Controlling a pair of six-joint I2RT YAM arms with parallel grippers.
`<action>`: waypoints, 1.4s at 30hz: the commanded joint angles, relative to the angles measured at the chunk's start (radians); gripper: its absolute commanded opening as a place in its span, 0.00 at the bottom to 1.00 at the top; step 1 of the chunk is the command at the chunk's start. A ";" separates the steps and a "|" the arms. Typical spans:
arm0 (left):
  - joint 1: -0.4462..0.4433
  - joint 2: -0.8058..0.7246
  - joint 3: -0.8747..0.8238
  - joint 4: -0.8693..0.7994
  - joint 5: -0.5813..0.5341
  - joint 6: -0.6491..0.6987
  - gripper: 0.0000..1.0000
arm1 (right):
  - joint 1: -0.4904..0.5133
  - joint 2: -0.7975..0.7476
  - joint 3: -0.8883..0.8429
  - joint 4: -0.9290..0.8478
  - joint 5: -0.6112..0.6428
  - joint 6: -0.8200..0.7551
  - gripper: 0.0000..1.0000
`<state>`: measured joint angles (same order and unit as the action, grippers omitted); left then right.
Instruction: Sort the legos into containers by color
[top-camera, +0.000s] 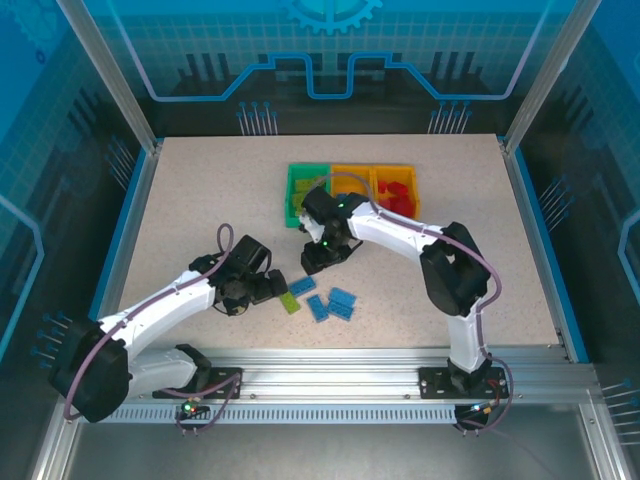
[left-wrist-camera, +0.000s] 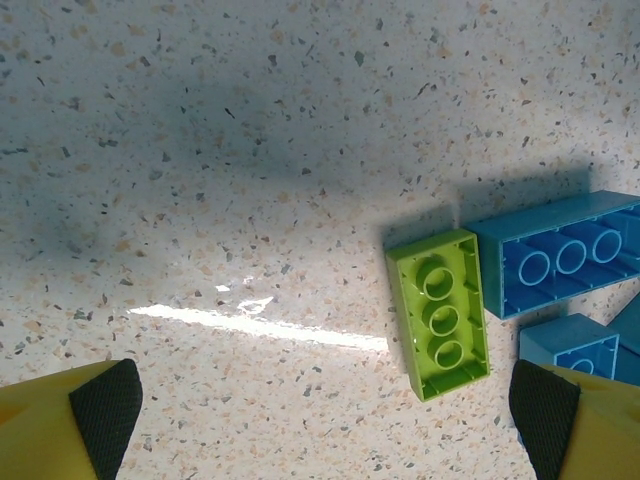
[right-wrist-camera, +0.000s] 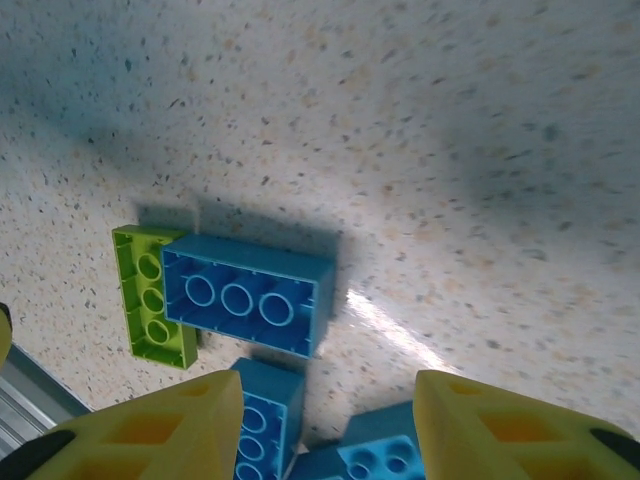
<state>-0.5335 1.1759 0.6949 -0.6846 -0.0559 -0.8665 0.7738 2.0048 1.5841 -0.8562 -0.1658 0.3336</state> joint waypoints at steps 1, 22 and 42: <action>0.006 -0.007 -0.019 -0.018 -0.006 -0.014 0.99 | 0.041 0.050 0.021 -0.009 0.007 0.032 0.45; 0.008 -0.010 -0.035 0.003 -0.007 -0.016 0.99 | 0.065 0.106 0.016 -0.006 0.086 0.074 0.27; 0.009 -0.002 -0.031 0.011 -0.004 -0.016 0.99 | 0.019 0.094 0.014 0.003 0.118 0.098 0.04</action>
<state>-0.5327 1.1759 0.6701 -0.6750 -0.0559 -0.8665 0.8177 2.1208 1.6108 -0.8436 -0.0822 0.4152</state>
